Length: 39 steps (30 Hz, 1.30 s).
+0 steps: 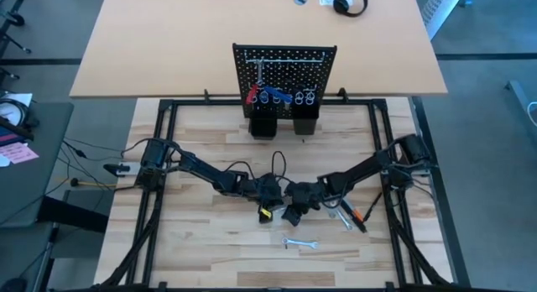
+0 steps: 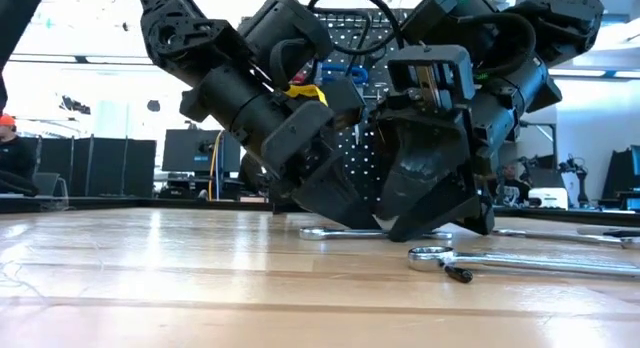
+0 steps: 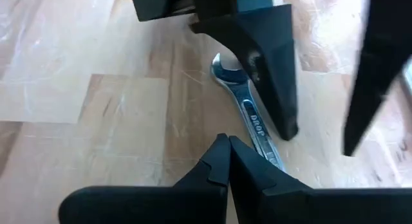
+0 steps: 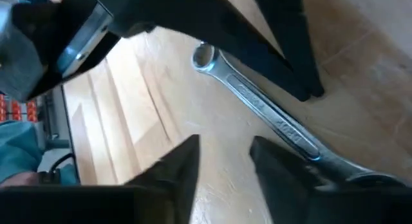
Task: Hang tools onto peg board
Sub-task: Hang the wrench on the pegboard
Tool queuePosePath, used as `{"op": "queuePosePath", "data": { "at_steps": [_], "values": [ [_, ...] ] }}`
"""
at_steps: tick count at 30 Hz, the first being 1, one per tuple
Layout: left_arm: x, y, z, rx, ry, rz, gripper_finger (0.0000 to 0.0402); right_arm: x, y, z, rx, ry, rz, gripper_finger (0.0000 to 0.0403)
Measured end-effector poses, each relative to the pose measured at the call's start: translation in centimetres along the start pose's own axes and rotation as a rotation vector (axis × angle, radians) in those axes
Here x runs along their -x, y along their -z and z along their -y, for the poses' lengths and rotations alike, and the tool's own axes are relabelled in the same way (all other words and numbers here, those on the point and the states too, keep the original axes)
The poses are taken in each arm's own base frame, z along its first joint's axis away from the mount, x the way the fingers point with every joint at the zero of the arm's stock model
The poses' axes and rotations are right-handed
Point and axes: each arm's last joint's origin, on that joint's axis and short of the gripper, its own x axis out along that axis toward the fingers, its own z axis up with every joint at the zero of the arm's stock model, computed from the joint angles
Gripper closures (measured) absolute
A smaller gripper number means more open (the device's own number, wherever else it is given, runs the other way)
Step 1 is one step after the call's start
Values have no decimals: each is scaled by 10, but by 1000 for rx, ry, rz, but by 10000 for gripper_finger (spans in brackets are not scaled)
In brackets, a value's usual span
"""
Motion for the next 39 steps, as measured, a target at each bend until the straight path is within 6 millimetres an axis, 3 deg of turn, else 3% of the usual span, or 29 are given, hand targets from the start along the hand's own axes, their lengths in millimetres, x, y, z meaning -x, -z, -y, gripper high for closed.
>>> {"op": "queuePosePath", "data": {
  "at_steps": [4,8,13,22,29,39],
  "values": [
    [0,1,3,5,36,-7,401,9,-11,1,-18,-2,30,181],
    [0,1,4,5,76,-15,401,15,-19,5,-36,43,88,157],
    [0,1,5,-1,88,-18,401,17,-26,10,-40,83,160,157],
    [0,1,5,-12,52,-8,401,16,-22,5,-48,50,130,163],
    [-16,8,3,-20,58,20,401,-6,-20,11,-60,-87,75,164],
    [-16,6,-6,-7,31,27,401,-5,-21,8,-43,-141,46,174]
  ]
}}
